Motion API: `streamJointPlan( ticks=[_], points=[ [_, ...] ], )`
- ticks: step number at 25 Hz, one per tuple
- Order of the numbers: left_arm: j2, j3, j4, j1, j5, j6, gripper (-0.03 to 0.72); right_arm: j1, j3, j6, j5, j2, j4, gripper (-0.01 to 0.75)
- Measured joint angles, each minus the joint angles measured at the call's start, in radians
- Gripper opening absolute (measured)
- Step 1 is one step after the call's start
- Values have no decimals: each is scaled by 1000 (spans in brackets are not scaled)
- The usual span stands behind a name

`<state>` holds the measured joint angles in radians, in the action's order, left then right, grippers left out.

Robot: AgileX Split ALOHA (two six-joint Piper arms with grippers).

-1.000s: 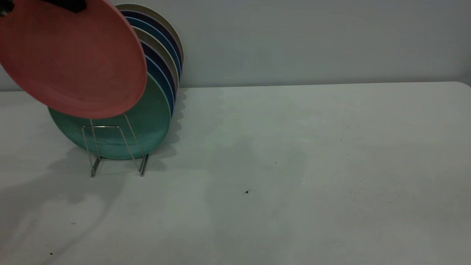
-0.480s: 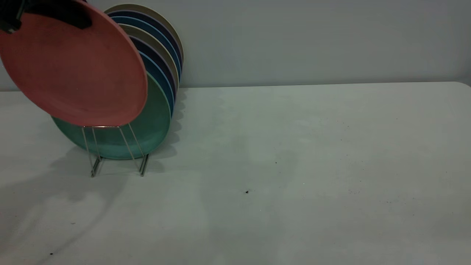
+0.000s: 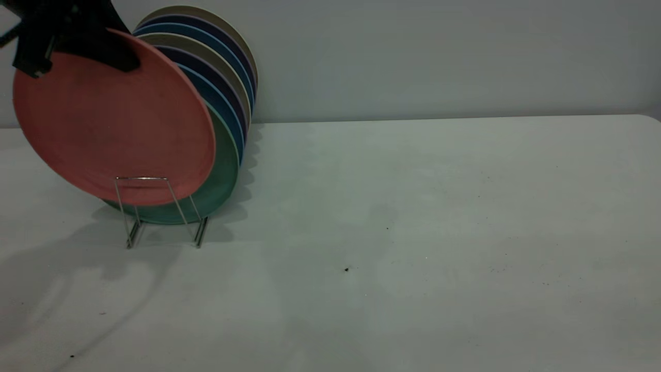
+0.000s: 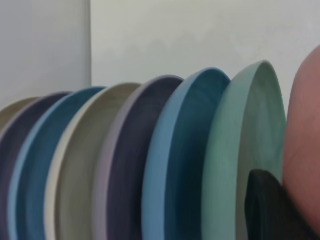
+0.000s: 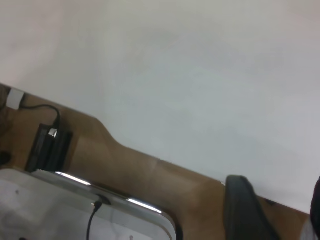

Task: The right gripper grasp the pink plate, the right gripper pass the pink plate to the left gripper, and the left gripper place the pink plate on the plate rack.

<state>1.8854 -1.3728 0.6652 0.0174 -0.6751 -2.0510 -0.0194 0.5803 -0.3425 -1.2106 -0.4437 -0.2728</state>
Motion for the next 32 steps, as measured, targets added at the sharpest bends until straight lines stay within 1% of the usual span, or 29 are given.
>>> streamJointPlan(
  ticks=[4, 7, 10, 13, 16, 19, 24, 26, 29, 32],
  points=[
    [8, 0, 0, 0, 5, 9, 110, 0, 0, 1, 2, 0, 2, 345],
    [8, 0, 1, 0, 5, 32, 136, 0, 0, 2, 2, 0, 2, 345],
    [8, 0, 1, 0, -6, 49, 206, 0, 0, 2, 2, 0, 3, 345],
    [8, 0, 1, 0, -11, 51, 304, 0, 0, 2, 2, 0, 3, 345],
    [8, 0, 1, 0, -11, 55, 370, 0, 0, 2, 2, 0, 3, 345],
    [8, 0, 1, 0, -11, 56, 392, 0, 0, 2, 2, 0, 3, 345],
    [-21, 0, 0, 0, -11, 66, 397, 0, 0, 3, -8, 0, 11, 345],
    [-61, 0, 0, 0, -11, 108, 399, 0, -2, 4, -25, 0, 33, 345],
    [-153, 0, 7, 0, -16, 263, 400, 0, -40, 19, -26, 11, 75, 345],
    [-254, 0, 15, 0, -30, 536, 400, 0, -69, 41, 8, 28, 101, 345]
  ],
)
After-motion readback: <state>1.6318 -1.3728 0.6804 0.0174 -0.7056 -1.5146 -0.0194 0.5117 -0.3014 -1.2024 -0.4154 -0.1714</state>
